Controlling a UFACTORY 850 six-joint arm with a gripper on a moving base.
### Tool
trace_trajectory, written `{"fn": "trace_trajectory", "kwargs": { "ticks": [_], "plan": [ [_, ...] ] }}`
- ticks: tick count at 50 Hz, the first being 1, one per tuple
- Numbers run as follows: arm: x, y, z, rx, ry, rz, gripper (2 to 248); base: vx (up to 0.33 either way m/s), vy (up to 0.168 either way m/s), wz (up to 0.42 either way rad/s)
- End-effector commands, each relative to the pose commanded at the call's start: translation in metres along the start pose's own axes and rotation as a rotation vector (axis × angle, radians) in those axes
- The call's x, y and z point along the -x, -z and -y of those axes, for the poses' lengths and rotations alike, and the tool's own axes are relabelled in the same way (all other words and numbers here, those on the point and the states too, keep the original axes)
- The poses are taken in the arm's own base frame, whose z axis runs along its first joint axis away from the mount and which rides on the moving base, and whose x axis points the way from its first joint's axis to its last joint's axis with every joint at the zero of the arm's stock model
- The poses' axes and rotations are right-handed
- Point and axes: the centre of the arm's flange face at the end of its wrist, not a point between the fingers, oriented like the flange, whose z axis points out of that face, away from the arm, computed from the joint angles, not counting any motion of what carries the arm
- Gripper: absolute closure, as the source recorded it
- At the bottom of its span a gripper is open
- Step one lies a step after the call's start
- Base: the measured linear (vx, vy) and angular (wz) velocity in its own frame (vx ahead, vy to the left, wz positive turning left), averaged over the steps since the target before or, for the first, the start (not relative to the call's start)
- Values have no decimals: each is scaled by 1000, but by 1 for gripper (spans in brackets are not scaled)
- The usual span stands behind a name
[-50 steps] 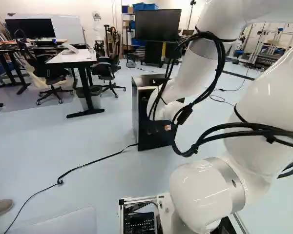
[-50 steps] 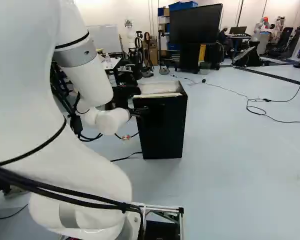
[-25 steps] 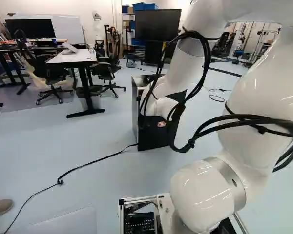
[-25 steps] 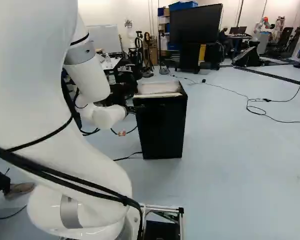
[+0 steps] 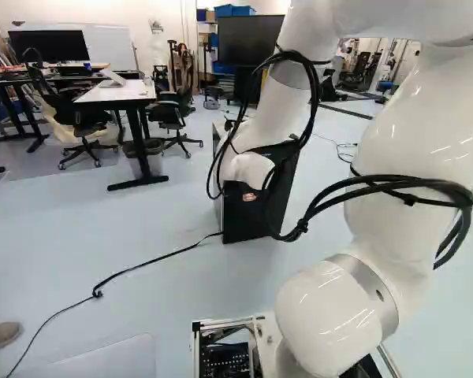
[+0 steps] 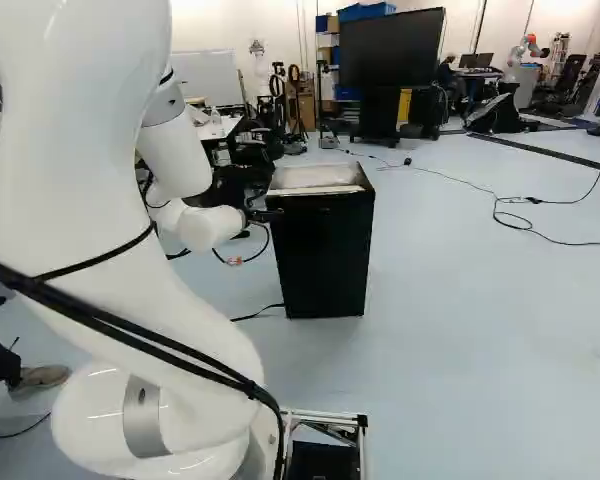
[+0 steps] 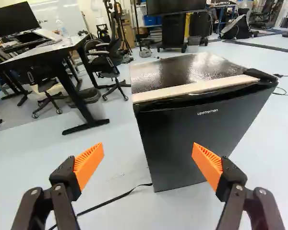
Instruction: Open the fridge door
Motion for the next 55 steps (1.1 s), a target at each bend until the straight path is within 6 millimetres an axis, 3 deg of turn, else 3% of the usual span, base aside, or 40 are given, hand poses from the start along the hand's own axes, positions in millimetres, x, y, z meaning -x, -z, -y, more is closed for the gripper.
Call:
{"fn": "trace_trajectory", "kwargs": {
  "ticks": [55],
  "plan": [
    [7, -16, 61, 89, -148, 18, 3, 0, 0, 0]
  ]
}}
